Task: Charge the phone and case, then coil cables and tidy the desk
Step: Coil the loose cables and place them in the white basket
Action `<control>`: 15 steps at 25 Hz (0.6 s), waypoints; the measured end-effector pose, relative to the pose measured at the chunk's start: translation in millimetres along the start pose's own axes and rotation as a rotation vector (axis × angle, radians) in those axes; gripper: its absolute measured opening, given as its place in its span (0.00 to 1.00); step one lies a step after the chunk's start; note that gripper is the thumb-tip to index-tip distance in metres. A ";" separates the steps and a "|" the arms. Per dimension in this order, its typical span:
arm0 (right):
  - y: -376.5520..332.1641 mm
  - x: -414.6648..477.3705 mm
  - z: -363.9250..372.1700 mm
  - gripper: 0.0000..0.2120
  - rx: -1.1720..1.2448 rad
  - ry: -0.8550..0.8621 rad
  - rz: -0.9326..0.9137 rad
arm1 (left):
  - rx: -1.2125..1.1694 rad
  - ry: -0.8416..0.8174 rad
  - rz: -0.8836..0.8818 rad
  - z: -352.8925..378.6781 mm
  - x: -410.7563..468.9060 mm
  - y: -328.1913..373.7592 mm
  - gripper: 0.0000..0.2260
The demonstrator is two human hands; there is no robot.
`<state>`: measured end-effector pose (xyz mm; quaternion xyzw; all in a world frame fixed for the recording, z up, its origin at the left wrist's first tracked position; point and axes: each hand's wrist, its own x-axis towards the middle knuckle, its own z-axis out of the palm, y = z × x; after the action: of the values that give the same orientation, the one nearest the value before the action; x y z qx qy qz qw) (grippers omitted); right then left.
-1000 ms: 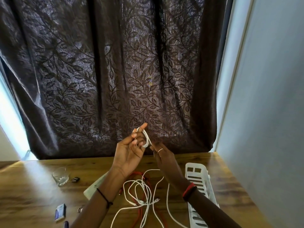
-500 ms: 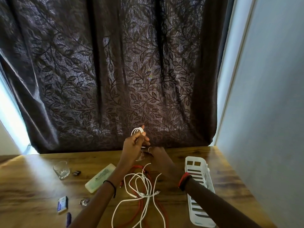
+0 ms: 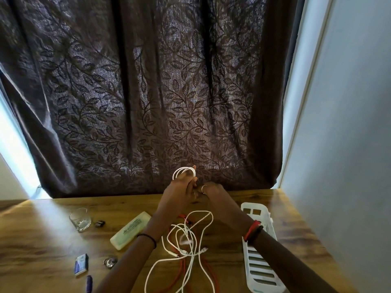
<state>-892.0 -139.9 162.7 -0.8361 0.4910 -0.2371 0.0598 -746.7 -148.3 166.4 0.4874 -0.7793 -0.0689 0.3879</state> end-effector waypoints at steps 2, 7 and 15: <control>5.6 -1.3 -5.8 0.11 -0.069 -0.019 -0.030 | 0.059 -0.077 -0.004 2.2 0.1 -1.1 0.12; 11.9 -3.2 -13.3 0.07 -0.127 0.098 -0.029 | 0.079 -0.182 -0.030 6.7 0.3 -2.1 0.11; 11.5 -15.4 -16.6 0.14 -0.267 0.215 -0.084 | -0.400 -0.279 -0.317 13.7 6.3 -5.3 0.11</control>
<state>-914.9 -130.5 168.3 -0.8264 0.4862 -0.2601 -0.1144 -753.6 -159.8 157.8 0.5025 -0.7102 -0.3475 0.3497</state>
